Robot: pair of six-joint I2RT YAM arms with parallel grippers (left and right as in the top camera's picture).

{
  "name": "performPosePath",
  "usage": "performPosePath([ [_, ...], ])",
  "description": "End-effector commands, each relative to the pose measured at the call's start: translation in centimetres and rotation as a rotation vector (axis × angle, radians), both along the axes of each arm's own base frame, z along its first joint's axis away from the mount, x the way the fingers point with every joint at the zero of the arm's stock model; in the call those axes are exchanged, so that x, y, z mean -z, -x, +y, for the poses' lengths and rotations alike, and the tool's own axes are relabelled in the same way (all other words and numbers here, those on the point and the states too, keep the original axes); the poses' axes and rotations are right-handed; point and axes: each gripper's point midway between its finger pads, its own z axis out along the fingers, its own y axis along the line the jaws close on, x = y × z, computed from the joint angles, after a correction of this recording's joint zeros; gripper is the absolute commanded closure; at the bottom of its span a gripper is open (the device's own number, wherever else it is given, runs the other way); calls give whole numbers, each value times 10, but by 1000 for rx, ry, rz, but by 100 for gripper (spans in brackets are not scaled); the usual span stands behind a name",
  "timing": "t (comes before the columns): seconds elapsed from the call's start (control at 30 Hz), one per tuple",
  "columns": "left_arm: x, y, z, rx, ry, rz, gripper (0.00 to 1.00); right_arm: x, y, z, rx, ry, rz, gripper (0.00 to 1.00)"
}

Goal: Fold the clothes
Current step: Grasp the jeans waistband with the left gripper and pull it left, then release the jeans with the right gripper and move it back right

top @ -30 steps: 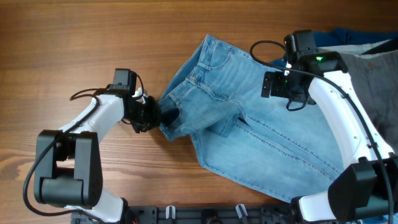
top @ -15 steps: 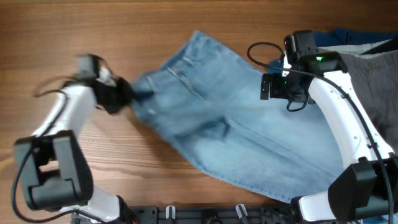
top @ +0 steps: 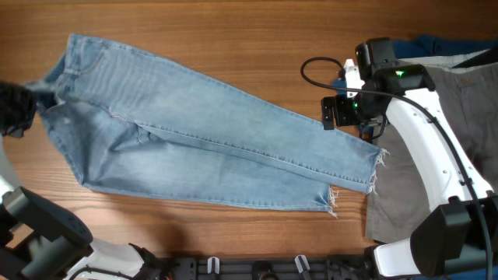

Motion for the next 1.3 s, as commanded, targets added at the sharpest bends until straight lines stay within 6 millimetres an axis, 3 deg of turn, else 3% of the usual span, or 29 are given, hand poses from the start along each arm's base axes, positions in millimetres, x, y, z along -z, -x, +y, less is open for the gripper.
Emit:
performPosePath([
  [0.0,11,14,1,11,-1,69,66,-6,-1,7,-42,-40,-14,2],
  [0.03,13,18,0,6,2,91,63,-4,0,7,-30,-41,-4,2],
  [0.1,16,23,-2,2,10,118,43,2,2,7,-26,-40,13,2],
  [0.17,19,27,-4,0,21,136,31,8,6,6,-26,-38,29,2],
  [0.23,20,30,-6,0,33,148,24,15,10,5,-25,-35,52,4],
  [0.4,25,36,-18,12,68,188,23,27,15,5,-12,-31,107,8],
  [0.53,27,35,-35,49,90,218,20,37,18,2,41,-15,153,0],
  [0.63,28,27,-55,127,79,231,18,45,12,-10,158,43,158,1],
  [0.77,30,20,-84,228,70,257,17,53,8,-11,138,57,160,0],
  [0.93,32,15,-119,333,70,287,16,63,10,-36,158,206,182,0],
  [1.07,34,13,-142,397,57,318,15,71,12,-46,323,237,205,0],
  [1.2,35,9,-162,452,41,329,15,76,-10,-41,421,142,145,1],
  [1.27,35,8,-170,475,38,330,15,75,-27,-26,328,15,102,20],
])
